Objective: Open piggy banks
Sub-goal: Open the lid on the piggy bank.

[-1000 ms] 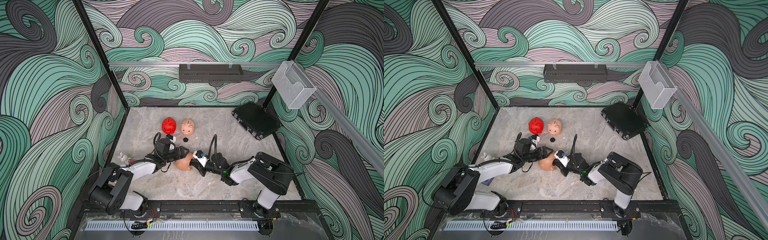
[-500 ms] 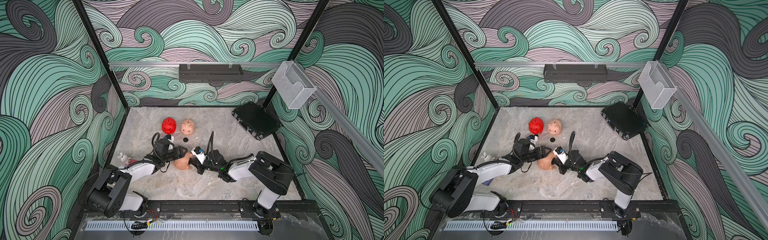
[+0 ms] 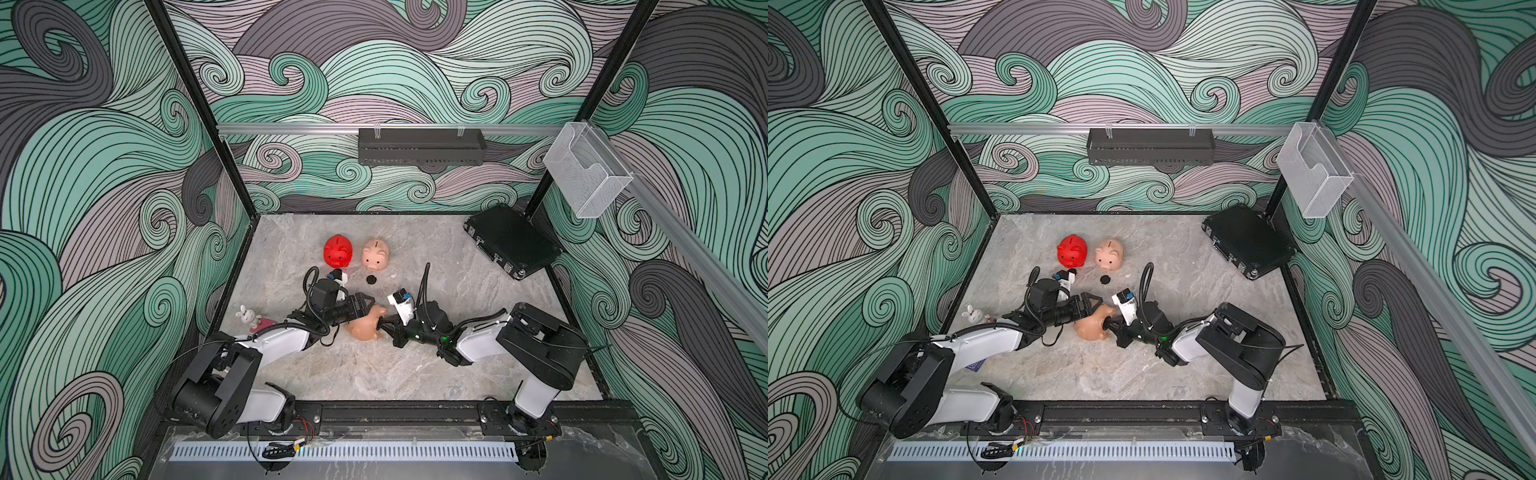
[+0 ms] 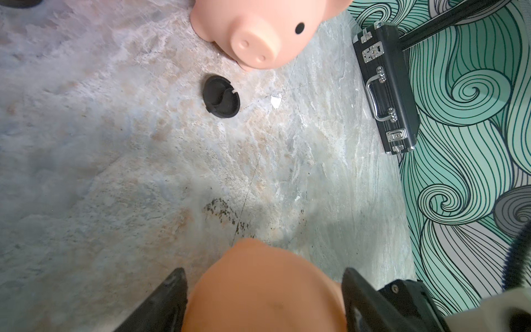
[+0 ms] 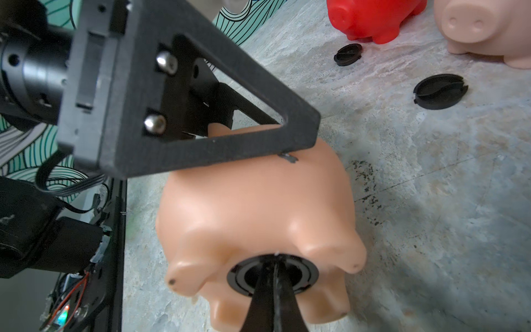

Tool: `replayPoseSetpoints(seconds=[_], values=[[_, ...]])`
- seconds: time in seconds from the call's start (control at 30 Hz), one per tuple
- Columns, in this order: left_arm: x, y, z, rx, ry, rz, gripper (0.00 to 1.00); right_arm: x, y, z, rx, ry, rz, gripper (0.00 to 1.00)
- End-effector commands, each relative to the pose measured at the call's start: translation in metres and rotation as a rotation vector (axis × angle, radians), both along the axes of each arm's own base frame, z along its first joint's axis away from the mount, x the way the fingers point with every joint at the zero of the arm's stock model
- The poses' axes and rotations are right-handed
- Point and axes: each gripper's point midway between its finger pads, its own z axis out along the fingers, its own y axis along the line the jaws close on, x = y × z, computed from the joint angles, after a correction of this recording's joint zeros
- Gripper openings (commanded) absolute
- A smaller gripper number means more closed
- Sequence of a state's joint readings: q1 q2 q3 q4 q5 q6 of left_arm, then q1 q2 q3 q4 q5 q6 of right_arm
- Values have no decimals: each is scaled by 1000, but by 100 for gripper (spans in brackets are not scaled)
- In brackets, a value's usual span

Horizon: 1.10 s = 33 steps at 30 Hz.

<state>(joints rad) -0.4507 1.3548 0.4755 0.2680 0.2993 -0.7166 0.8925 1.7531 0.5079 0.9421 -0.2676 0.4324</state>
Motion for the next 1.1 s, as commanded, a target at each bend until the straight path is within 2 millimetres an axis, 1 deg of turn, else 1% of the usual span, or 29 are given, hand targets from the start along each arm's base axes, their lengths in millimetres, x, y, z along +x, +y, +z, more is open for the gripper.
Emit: replayPoseSetpoints(seconds=[0.0, 0.17, 0.4, 0.63, 0.7, 0.87, 1.07], values=[[-65, 25, -72, 178, 289, -48, 80, 5, 6, 23, 151, 49, -32, 0], [-64, 25, -72, 180, 291, -45, 80, -2, 11, 33, 237, 97, -3, 0], [-63, 26, -71, 181, 291, -38, 80, -2, -2, 20, 148, 21, -19, 0], [-64, 26, -73, 186, 296, -41, 80, -11, -4, 14, 61, -169, 86, 0], [-63, 26, -73, 188, 296, -42, 80, -14, -3, 15, 55, -212, 116, 0], [-64, 26, -72, 187, 295, -42, 80, -20, -4, 12, 19, -295, 168, 0], [-64, 28, -72, 193, 293, -38, 80, -23, -13, 4, -64, -386, 201, 0]])
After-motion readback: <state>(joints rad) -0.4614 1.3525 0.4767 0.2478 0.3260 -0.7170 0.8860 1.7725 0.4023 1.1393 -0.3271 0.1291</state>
